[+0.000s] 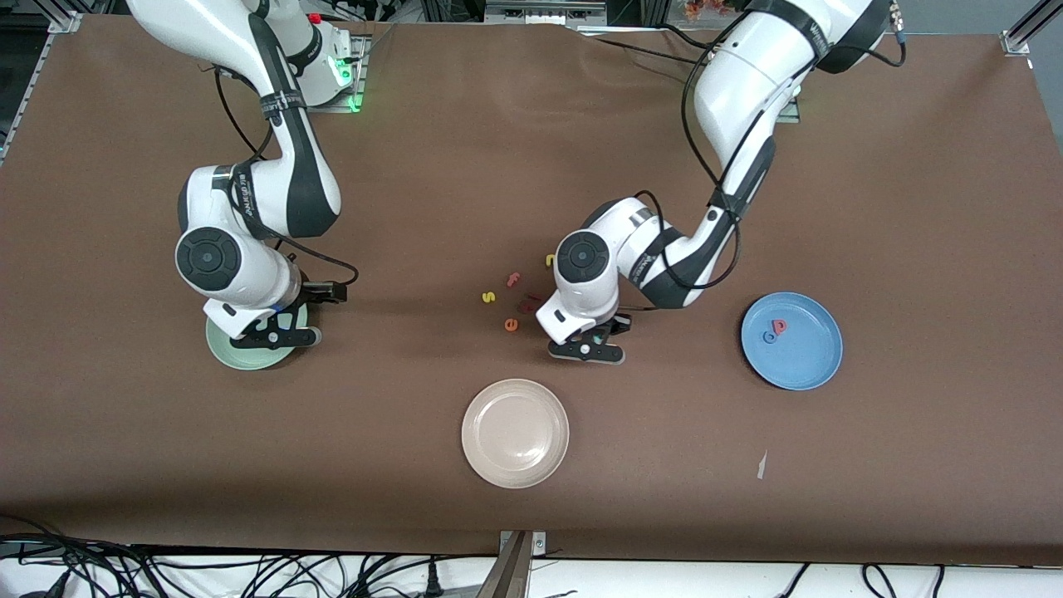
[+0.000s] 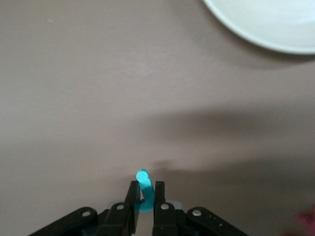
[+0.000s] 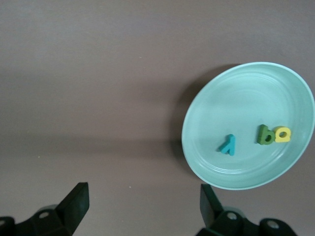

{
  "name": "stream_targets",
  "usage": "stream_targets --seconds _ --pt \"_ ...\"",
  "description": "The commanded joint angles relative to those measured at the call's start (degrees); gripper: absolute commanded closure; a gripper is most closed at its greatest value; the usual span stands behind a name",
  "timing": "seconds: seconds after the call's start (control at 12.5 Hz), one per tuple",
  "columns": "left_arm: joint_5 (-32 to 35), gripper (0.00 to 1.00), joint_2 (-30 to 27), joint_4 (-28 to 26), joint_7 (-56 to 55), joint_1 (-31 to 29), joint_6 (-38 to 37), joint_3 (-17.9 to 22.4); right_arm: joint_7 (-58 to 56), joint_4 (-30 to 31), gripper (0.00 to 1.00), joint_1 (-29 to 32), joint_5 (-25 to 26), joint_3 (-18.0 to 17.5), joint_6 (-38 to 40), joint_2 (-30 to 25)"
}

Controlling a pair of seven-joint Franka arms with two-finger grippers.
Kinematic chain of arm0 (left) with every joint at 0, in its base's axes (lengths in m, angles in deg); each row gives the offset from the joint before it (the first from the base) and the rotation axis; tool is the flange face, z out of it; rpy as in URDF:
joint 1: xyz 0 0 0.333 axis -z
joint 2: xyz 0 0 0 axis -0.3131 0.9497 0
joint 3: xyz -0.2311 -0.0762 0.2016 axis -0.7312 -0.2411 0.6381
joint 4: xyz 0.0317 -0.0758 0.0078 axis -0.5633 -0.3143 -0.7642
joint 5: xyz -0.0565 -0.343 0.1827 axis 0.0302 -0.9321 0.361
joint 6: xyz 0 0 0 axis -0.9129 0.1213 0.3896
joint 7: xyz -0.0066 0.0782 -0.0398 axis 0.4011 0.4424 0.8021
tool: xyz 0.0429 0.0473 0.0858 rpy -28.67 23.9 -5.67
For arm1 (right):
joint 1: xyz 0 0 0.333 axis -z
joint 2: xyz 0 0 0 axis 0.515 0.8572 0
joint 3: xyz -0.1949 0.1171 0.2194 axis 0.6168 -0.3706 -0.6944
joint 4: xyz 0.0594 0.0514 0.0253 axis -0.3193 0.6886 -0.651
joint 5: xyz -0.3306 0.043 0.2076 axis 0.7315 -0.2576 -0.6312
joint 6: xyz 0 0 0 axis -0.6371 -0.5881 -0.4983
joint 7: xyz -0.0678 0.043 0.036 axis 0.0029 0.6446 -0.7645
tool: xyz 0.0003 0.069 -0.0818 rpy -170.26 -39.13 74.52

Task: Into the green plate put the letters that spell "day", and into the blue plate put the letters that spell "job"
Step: 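Release the d on the green plate while the left gripper carries the j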

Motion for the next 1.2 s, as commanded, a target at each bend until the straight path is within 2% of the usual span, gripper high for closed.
stream_targets --seconds 0.0,0.24,0.4,0.48,0.64,0.8,1.12 --pt "0.4 1.0 -2.7 -1.1 15.7 -4.6 -5.8 -0.4 0.3 -1.7 0.0 10.8 1.1 -9.3 1.7 -1.6" --pt "-0.2 1.0 -3.6 -1.2 34.3 -9.9 -12.8 -0.6 -0.2 -0.3 0.0 18.8 3.3 -14.9 1.3 -5.4" --pt "-0.3 1.0 -4.0 -1.2 46.3 -14.2 -18.0 -0.6 -1.6 1.9 0.0 25.2 3.9 -20.5 0.5 -8.7" --pt "-0.3 1.0 -4.1 -1.3 50.3 -16.5 -18.7 -0.6 -1.8 3.3 0.0 26.3 5.2 -21.4 0.7 -11.2" --pt "-0.1 1.0 -5.3 -3.3 54.7 -19.4 -18.7 -0.6 -1.8 7.4 0.0 28.0 6.1 -21.4 2.6 -19.0" --pt "-0.1 1.0 -5.4 -4.0 60.0 -23.3 -18.4 -0.6 -1.8 7.2 0.0 30.7 6.2 -21.4 9.1 -24.1" --pt "-0.4 1.0 -5.3 -7.9 68.3 -30.4 -12.6 -1.7 -1.8 -3.9 0.0 30.8 6.2 -21.0 26.7 -24.9"
